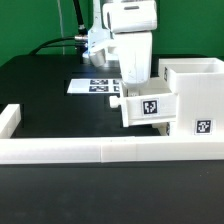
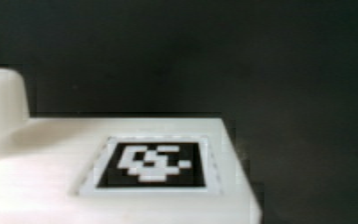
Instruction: Assemble drawer
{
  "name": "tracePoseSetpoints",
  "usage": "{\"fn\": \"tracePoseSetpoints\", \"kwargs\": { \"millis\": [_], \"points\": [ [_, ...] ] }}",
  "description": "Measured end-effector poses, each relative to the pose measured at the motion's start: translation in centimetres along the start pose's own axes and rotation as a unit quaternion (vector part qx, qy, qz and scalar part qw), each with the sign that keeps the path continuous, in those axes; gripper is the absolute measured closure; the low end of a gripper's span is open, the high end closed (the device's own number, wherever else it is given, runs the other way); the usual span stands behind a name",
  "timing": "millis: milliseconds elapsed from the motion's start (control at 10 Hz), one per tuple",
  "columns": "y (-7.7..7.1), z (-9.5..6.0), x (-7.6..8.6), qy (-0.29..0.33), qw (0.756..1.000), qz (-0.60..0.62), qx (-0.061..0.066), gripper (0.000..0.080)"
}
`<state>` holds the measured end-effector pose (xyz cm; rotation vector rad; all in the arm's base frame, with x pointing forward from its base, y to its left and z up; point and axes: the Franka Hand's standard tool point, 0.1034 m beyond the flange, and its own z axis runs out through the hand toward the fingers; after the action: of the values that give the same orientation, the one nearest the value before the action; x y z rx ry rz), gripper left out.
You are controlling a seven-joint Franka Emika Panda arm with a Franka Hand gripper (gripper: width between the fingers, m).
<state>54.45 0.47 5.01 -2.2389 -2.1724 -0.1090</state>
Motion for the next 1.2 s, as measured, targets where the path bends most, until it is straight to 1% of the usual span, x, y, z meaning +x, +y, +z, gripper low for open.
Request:
{"fn": "tracePoseSetpoints", "kwargs": {
  "millis": [200,800,1000,1200],
  "points": [
    [-0.02,0.01,0.07,0.000,1.000,0.004,0.002,0.0755],
    [0.03,0.00,-0.15,-0.004,1.000,0.002,0.001,0.0755],
    [0.03,0.01,0.00,-0.004,1.000,-0.001,-0.001,0.0755],
    [0.03,-0.02,0.22,-0.006,1.000,-0.006,0.001,0.0755]
  ]
}}
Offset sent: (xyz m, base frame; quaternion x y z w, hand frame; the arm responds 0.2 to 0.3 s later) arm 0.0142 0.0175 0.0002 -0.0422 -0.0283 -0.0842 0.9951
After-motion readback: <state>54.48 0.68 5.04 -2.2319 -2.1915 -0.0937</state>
